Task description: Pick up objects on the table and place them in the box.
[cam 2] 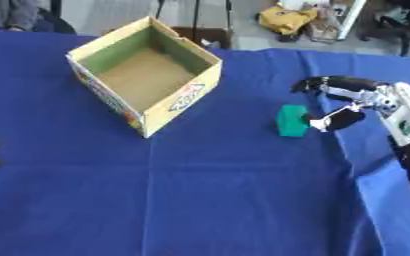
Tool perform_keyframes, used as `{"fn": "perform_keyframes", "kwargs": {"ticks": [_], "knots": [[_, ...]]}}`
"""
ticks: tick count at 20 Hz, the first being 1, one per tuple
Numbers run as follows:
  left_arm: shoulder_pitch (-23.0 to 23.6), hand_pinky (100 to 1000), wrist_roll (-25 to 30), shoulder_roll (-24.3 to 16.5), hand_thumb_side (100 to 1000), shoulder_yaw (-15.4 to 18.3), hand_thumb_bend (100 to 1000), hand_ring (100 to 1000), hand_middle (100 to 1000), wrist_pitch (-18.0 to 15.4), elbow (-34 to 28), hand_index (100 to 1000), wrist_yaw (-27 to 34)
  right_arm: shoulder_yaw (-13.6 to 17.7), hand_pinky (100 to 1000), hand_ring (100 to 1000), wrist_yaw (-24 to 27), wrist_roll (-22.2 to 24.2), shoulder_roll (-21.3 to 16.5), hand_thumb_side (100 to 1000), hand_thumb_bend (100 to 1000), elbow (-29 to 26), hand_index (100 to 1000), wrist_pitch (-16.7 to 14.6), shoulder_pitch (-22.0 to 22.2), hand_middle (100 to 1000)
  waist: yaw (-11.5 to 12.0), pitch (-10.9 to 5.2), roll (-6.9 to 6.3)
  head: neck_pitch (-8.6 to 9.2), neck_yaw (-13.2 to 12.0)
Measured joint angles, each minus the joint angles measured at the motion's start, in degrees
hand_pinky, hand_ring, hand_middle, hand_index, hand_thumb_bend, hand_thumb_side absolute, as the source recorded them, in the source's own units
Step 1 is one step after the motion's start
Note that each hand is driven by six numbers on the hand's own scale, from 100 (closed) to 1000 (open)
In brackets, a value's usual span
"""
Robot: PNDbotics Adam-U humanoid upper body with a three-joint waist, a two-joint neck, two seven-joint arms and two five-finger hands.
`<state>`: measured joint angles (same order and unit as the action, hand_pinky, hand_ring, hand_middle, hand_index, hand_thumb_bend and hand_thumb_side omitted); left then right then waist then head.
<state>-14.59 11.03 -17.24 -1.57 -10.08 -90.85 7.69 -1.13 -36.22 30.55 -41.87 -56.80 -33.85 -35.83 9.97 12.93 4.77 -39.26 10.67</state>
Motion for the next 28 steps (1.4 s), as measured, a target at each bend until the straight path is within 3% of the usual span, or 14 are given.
{"fn": "perform_keyframes", "kwargs": {"ticks": [10, 17, 28], "knots": [[0.0, 603, 0.0, 0.0, 1000, 0.0, 378, 765, 598, 0.0, 0.0, 672, 0.0, -0.3, 824, 921, -0.3, 0.1, 0.2, 252, 251, -0.1, 997, -0.2, -0.1, 956, -0.1, 0.07, 0.05, -0.01, 0.0], [0.0, 603, 0.0, 0.0, 1000, 0.0, 379, 766, 597, 0.0, 0.0, 671, 0.0, -0.3, 825, 922, 1.8, 0.2, -0.3, 212, 236, -4.0, 994, -0.4, -0.1, 954, -0.6, -0.16, 0.16, -0.02, -0.2], [0.0, 603, 0.0, 0.0, 1000, 0.0, 380, 766, 596, 0.0, 0.0, 671, 0.0, -0.3, 826, 921, 5.3, 1.3, -1.3, 238, 238, -8.0, 995, 0.7, 0.6, 953, -0.7, -0.27, 0.26, -0.02, -0.5]]}}
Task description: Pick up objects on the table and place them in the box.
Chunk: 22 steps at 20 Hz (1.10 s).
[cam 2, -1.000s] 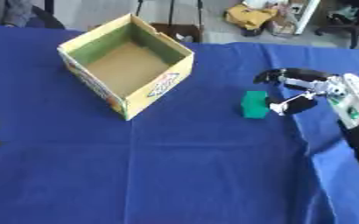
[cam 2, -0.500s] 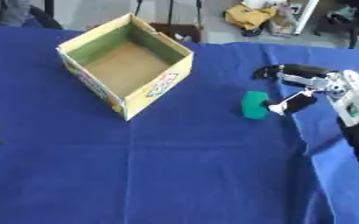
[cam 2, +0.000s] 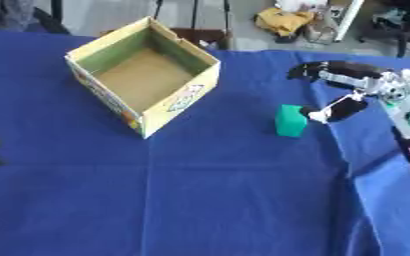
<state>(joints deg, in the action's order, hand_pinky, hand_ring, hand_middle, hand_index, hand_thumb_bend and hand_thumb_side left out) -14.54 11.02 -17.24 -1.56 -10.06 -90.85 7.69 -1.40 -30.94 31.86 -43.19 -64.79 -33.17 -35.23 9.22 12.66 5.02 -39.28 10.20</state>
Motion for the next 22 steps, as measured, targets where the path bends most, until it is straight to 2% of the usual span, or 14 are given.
{"fn": "perform_keyframes", "kwargs": {"ticks": [22], "knots": [[0.0, 602, 0.0, 0.0, 1000, 0.0, 380, 768, 594, 0.0, 0.0, 670, 0.0, -1.5, 822, 914, -3.1, 2.3, 0.6, 298, 230, 2.3, 999, 1.4, 0.5, 949, 0.2, 0.03, -0.04, 0.0, 0.0]]}}
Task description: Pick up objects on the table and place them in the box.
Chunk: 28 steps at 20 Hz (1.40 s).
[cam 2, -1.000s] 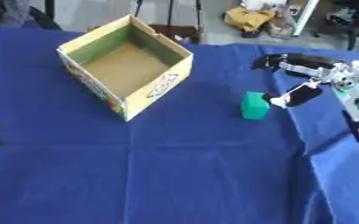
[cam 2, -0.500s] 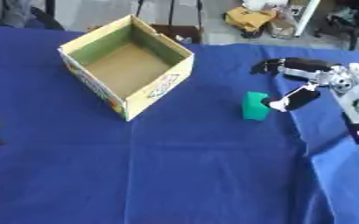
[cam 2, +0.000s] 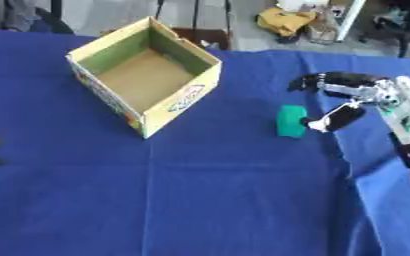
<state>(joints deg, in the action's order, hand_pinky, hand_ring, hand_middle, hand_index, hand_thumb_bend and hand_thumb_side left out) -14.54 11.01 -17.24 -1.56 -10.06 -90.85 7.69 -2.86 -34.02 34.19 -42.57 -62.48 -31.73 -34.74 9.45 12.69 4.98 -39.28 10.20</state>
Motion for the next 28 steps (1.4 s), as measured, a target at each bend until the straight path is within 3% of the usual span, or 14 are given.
{"fn": "perform_keyframes", "kwargs": {"ticks": [28], "knots": [[0.0, 602, 0.0, 0.0, 1000, 0.0, 379, 768, 589, 0.0, 0.0, 668, -0.2, -0.7, 802, 866, -4.0, 0.1, 3.5, 300, 198, 4.5, 1000, 0.0, -1.5, 940, 0.7, 0.71, -0.1, 0.0, 0.5]]}}
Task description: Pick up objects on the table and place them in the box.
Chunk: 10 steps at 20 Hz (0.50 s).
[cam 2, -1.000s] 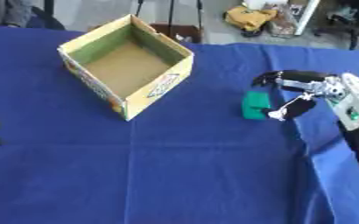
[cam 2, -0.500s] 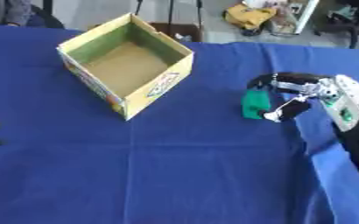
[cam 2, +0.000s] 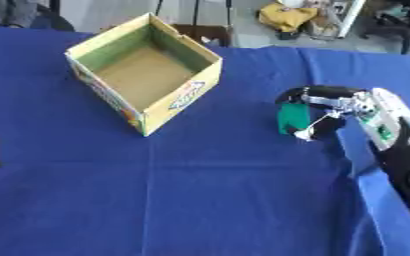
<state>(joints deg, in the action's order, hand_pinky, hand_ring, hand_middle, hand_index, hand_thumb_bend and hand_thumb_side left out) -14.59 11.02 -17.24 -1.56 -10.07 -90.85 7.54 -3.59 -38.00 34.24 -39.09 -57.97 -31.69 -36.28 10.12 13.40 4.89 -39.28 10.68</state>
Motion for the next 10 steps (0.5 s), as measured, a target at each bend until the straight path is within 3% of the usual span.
{"fn": "perform_keyframes", "kwargs": {"ticks": [4, 5, 10], "knots": [[0.0, 602, 0.0, 0.0, 1000, 0.0, 379, 768, 589, 0.0, 0.0, 668, 0.0, 0.0, 762, 794, -0.6, 0.0, 0.0, 206, 113, 0.2, 997, 0.0, 0.0, 928, 0.0, 0.01, 0.0, 0.0, 0.0], [0.0, 602, 0.0, 0.0, 1000, 0.0, 380, 769, 589, 0.0, 0.0, 668, 0.0, 0.0, 742, 764, -0.8, -0.1, 0.0, 107, 100, 0.2, 995, -0.1, 0.0, 925, 0.0, 0.01, 0.0, 0.0, 0.0], [0.0, 602, 0.0, 0.0, 1000, 0.0, 380, 769, 588, 0.0, 0.0, 668, 0.0, 0.0, 723, 716, -1.6, -0.3, 0.0, 100, 100, 0.2, 991, 0.0, 0.0, 922, -0.2, 0.01, 0.0, 0.0, 0.0]]}}
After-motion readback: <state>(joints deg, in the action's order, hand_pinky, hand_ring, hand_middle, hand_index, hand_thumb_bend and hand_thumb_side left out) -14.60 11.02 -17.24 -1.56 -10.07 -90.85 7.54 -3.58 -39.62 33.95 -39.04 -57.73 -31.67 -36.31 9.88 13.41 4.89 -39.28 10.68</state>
